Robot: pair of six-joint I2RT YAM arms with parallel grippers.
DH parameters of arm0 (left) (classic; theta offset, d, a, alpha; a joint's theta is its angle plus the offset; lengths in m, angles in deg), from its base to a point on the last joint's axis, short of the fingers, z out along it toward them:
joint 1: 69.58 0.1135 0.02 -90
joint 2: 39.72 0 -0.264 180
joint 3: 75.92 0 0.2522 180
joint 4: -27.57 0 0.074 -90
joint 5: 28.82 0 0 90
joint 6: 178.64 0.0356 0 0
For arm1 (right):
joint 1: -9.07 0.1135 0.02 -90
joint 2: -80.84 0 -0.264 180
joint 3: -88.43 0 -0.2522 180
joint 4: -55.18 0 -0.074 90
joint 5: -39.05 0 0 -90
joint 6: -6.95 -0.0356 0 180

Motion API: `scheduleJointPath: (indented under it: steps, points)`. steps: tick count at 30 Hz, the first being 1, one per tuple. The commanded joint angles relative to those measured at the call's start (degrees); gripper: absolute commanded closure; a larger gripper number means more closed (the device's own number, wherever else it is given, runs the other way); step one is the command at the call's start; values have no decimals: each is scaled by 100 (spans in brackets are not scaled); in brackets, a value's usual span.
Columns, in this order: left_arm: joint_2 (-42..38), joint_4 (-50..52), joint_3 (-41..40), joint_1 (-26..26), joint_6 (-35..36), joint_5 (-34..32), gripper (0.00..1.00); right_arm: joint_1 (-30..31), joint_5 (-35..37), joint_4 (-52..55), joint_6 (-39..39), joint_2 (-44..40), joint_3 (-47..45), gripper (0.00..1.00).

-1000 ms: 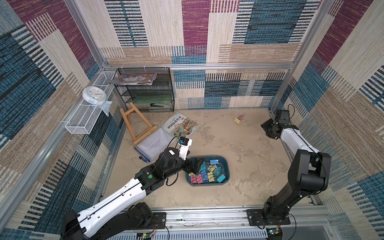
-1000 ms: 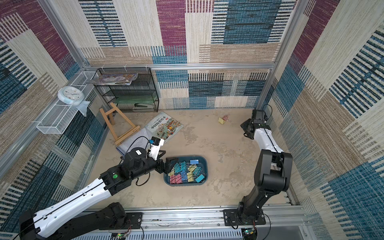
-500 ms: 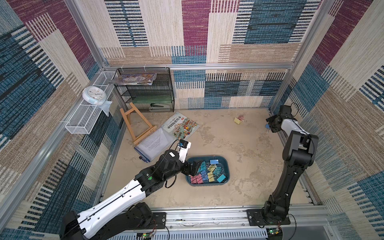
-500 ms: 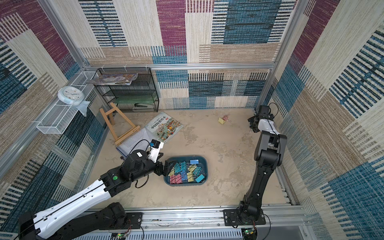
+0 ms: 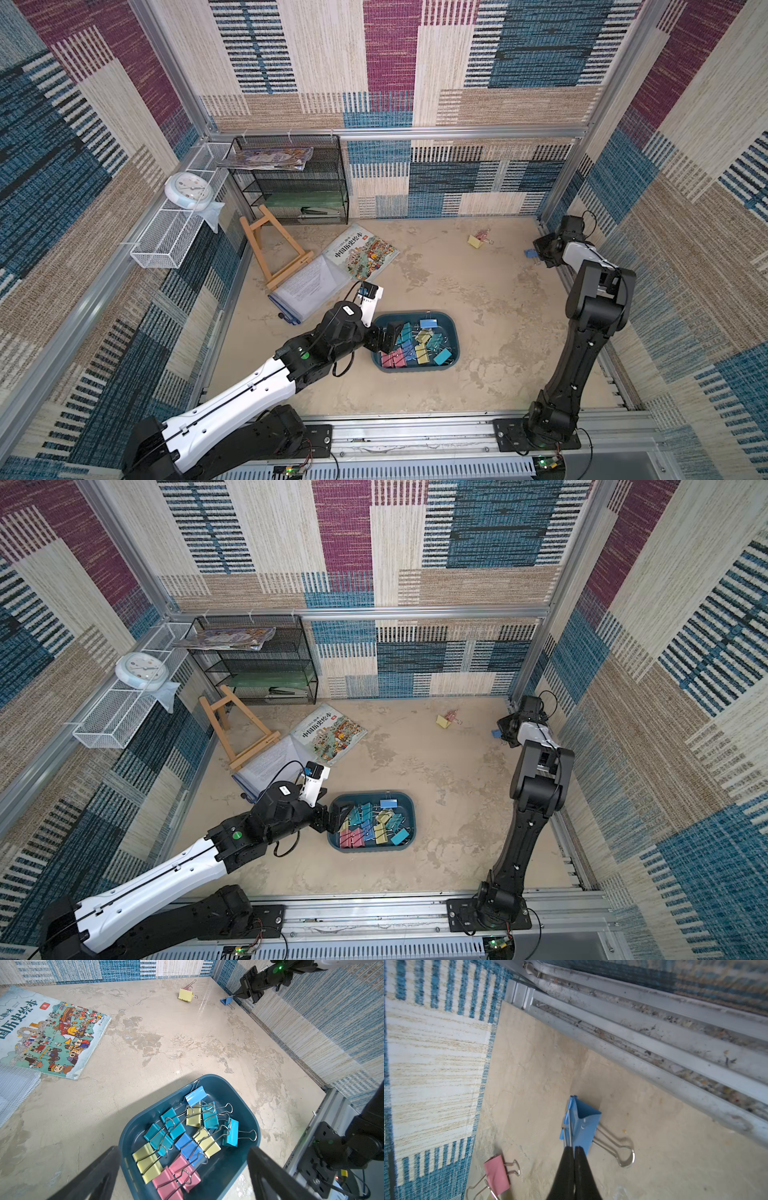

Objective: Put the binder clips in the storage box
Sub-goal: Pick up the binder clip at the center of the board.

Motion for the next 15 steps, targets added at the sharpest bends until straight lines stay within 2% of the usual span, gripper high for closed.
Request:
scheduleJointPath:
  steps: [1,6,15]
  points:
    - [-5,-195,16,8,24,49,1,-4,-208,119,171,-203,-243,100]
    - [-72,-206,3,8,-17,66,1,48,-770,-273,258,-953,-1109,100]
    - [-346,-100,-11,8,-88,12,1,485,-1366,-378,855,-3280,-3087,100]
